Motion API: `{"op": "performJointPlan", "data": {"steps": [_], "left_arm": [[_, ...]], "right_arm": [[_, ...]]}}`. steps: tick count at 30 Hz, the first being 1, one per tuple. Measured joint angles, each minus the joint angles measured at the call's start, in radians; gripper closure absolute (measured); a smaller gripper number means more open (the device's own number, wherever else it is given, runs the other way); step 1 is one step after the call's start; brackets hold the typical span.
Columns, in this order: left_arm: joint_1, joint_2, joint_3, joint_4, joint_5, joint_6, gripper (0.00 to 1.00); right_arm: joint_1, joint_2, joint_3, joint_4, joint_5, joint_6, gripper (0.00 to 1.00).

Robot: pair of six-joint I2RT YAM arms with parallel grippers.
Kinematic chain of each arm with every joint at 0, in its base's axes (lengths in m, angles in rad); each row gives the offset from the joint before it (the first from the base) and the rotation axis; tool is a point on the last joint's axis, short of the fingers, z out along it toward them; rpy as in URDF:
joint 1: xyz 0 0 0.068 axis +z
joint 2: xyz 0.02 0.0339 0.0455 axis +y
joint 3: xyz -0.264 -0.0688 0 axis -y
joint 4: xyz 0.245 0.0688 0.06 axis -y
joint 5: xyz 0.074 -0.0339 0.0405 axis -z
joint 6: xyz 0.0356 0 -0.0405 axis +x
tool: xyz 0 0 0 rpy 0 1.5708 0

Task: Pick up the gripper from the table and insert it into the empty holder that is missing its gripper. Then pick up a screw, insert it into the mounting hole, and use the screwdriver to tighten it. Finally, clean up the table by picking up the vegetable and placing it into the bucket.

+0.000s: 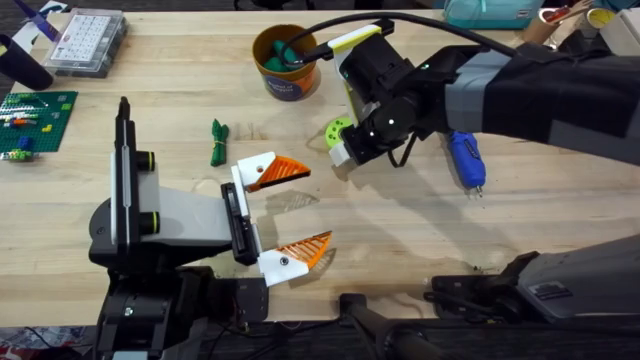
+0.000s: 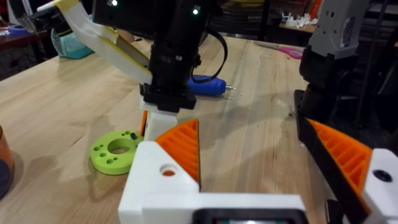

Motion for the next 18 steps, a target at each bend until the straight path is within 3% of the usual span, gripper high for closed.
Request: {"op": "performJointPlan", "data": {"steps": [7, 18], "left_arm": [[0.000, 0.000, 0.000, -0.002, 0.002, -0.001, 0.014], [0.000, 0.000, 0.000, -0.002, 0.002, -0.001, 0.014]], "right_arm": [[0.000, -0.010, 0.001, -0.083, 0.003, 0.000, 0.475], [-0.010, -0.132, 0.023, -0.102, 0.047, 0.000, 0.475]]}}
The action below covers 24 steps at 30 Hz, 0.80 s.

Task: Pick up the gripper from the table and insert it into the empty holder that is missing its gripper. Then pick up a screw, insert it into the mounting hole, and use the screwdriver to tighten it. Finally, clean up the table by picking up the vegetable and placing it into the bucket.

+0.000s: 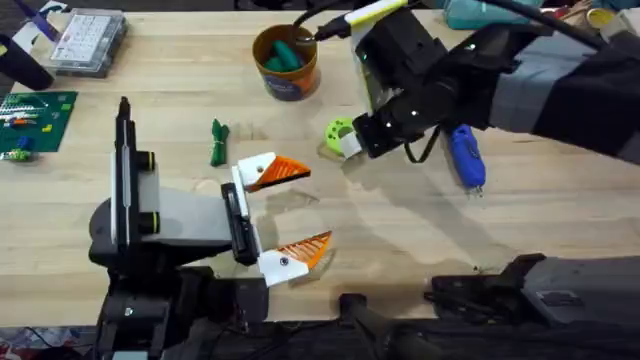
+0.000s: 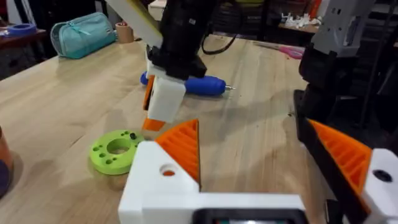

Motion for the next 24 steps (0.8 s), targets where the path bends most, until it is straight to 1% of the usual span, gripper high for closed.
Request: {"op": "performJointPlan", "data": {"steps": [7, 24], "left_arm": [[0.000, 0.000, 0.000, 0.000, 0.000, 0.000, 0.014], [0.000, 0.000, 0.000, 0.000, 0.000, 0.000, 0.014]], "right_arm": [[-0.029, 0.006, 0.000, 0.004, 0.005, 0.000, 0.475], [-0.041, 0.083, 0.001, 0.091, 0.005, -0.009, 0.475]]}}
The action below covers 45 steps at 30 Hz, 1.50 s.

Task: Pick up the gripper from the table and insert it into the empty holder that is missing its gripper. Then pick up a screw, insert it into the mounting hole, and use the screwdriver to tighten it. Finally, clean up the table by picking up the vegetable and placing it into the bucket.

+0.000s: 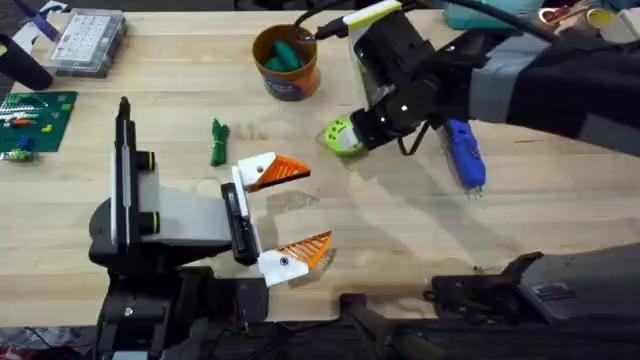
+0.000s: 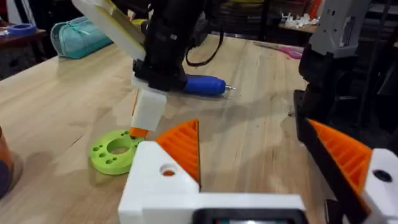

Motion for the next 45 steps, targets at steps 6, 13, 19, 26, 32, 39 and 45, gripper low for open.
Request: {"op": "performJointPlan", "data": {"steps": [6, 13, 19, 26, 32, 39, 45], "left_arm": [[0.000, 0.000, 0.000, 0.000, 0.000, 0.000, 0.014], [0.000, 0.000, 0.000, 0.000, 0.000, 0.000, 0.014], [0.000, 0.000, 0.000, 0.000, 0.000, 0.000, 0.014], [0.000, 0.000, 0.000, 0.000, 0.000, 0.000, 0.014], [0.000, 0.000, 0.000, 0.000, 0.000, 0.000, 0.014], [0.000, 0.000, 0.000, 0.000, 0.000, 0.000, 0.015], [0.000, 0.000, 0.000, 0.000, 0.000, 0.000, 0.014]], "right_arm": [[-0.021, 0.046, 0.048, -0.021, -0.009, -0.017, 0.475], [-0.021, 0.070, 0.082, -0.035, -0.025, -0.025, 0.475], [-0.021, 0.086, 0.083, -0.058, -0.031, -0.028, 0.475], [-0.021, 0.091, 0.083, -0.059, -0.031, -0.028, 0.475], [-0.021, 0.113, 0.085, -0.067, -0.036, -0.028, 0.475], [-0.021, 0.123, 0.085, -0.064, -0.042, -0.028, 0.475], [-0.021, 0.123, 0.085, -0.064, -0.042, -0.028, 0.475]]}}
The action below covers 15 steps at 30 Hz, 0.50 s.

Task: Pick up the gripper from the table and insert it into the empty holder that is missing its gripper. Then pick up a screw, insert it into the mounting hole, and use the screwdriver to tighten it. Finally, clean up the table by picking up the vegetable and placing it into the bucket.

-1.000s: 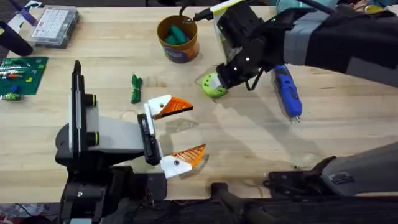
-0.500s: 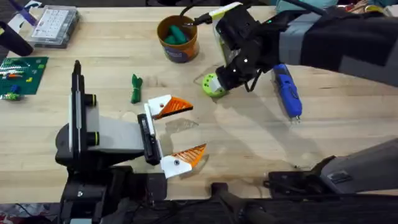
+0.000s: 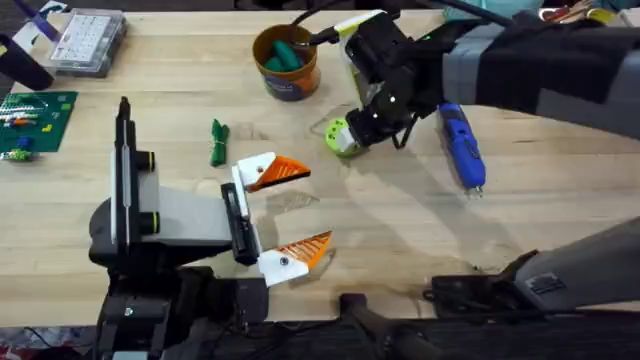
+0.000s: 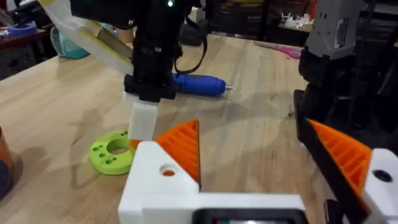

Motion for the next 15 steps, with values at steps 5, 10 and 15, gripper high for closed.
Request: {"op": "performJointPlan", "data": {"steps": [5, 10, 15], "left_arm": [[0.000, 0.000, 0.000, 0.000, 0.000, 0.000, 0.015], [0.000, 0.000, 0.000, 0.000, 0.000, 0.000, 0.014], [0.000, 0.000, 0.000, 0.000, 0.000, 0.000, 0.014]], "right_arm": [[0.000, 0.000, 0.000, -0.002, 0.000, 0.000, 0.475], [0.000, 0.000, 0.000, -0.001, 0.000, 0.000, 0.525], [0.000, 0.000, 0.000, 0.011, 0.000, 0.000, 0.593]]}}
